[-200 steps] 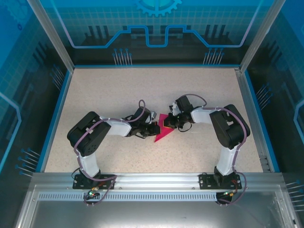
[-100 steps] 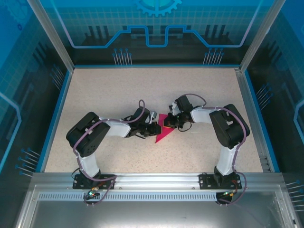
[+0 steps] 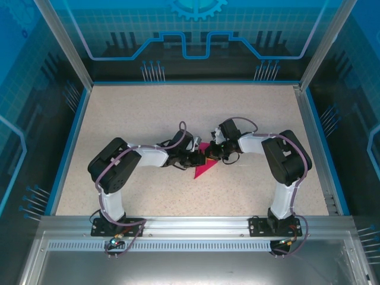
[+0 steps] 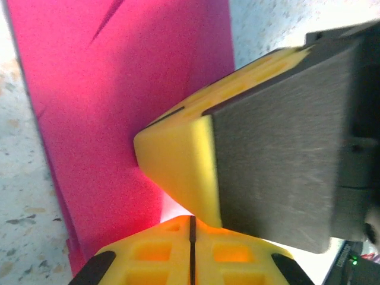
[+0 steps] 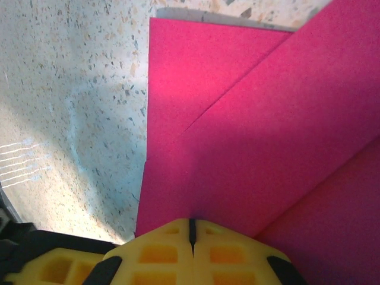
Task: Fold a paper plane with a square sheet of paper (pick it up from the middle)
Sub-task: Fourth fold the wing at the center of the table.
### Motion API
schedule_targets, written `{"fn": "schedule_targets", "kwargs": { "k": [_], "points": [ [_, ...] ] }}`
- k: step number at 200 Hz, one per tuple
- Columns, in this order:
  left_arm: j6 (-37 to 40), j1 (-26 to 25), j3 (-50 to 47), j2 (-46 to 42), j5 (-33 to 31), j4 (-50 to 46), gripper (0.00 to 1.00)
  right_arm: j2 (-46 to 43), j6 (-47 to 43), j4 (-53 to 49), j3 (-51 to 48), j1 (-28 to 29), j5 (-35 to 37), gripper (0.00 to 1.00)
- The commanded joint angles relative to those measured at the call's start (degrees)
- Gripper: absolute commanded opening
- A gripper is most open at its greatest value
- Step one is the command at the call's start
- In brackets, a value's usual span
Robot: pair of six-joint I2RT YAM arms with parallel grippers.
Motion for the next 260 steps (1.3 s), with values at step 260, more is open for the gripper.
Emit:
{"fn": "schedule_targets", "kwargs": {
  "k": [260],
  "points": [
    [3.4,-1.8,-8.2,-9.5,-2.7,-11.7,0.10,5.7,-0.4,-8.1,0.9,0.5,7.4,0.01]
  ]
}}
